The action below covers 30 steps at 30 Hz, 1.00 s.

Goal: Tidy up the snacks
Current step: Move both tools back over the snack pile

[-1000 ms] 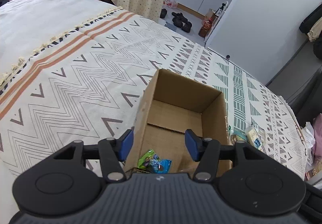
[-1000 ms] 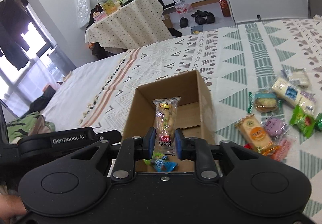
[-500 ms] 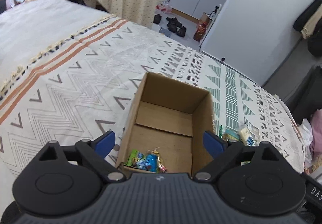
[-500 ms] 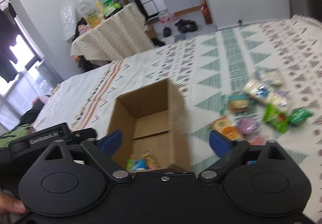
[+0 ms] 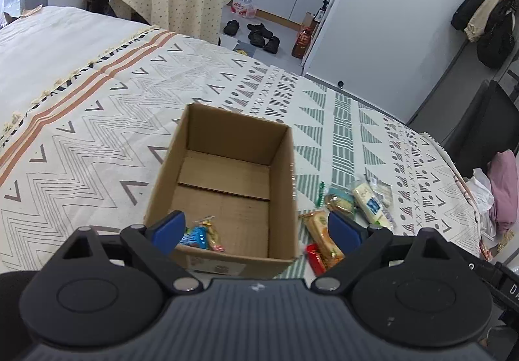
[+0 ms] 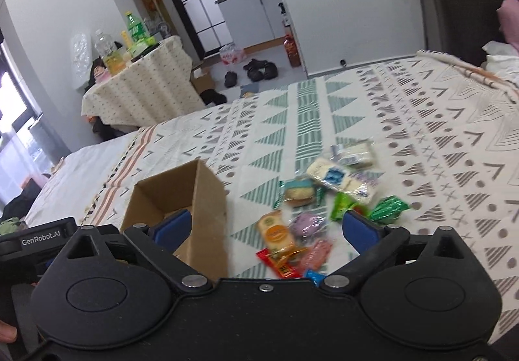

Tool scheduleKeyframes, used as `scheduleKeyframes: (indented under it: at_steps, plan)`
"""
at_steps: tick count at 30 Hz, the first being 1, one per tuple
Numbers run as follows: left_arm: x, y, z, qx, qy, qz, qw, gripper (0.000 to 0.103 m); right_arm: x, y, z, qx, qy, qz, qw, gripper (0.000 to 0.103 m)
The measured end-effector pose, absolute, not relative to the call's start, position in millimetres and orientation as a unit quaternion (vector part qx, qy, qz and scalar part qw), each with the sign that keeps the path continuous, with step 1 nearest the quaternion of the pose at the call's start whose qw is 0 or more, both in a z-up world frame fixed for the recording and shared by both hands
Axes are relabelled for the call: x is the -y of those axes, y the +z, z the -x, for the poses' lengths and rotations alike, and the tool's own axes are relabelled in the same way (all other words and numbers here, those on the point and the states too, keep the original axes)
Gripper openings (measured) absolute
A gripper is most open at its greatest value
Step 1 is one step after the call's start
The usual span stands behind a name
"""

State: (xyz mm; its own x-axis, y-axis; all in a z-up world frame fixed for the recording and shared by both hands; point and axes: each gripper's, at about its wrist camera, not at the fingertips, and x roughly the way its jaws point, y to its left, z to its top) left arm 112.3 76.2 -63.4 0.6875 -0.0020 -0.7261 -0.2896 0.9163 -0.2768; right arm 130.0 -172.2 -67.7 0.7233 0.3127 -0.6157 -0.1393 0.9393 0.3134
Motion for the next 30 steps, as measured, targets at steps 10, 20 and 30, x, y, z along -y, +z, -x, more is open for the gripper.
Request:
scheduleKeyframes:
  at_steps: [10, 20, 30]
  plan:
    - [-41.1, -58.7, -112.6, -0.384, 0.059, 0.181, 0.903, 0.094, 213.7, -72.1, -124.6, -0.355, 0.110, -0.141, 0.917, 0.101]
    - [-10.5, -61.3, -115.5, -0.385, 0.054, 0.160, 0.907, 0.094, 252.9, -85.3, -121.5, -0.364, 0.092, -0.172, 0.911, 0.101]
    - [18.0, -74.7, -127.4, -0.396, 0.072, 0.148, 0.904, 0.094, 284.0, -106.6, -123.9, -0.357, 0.095, -0.212, 0.905, 0.101]
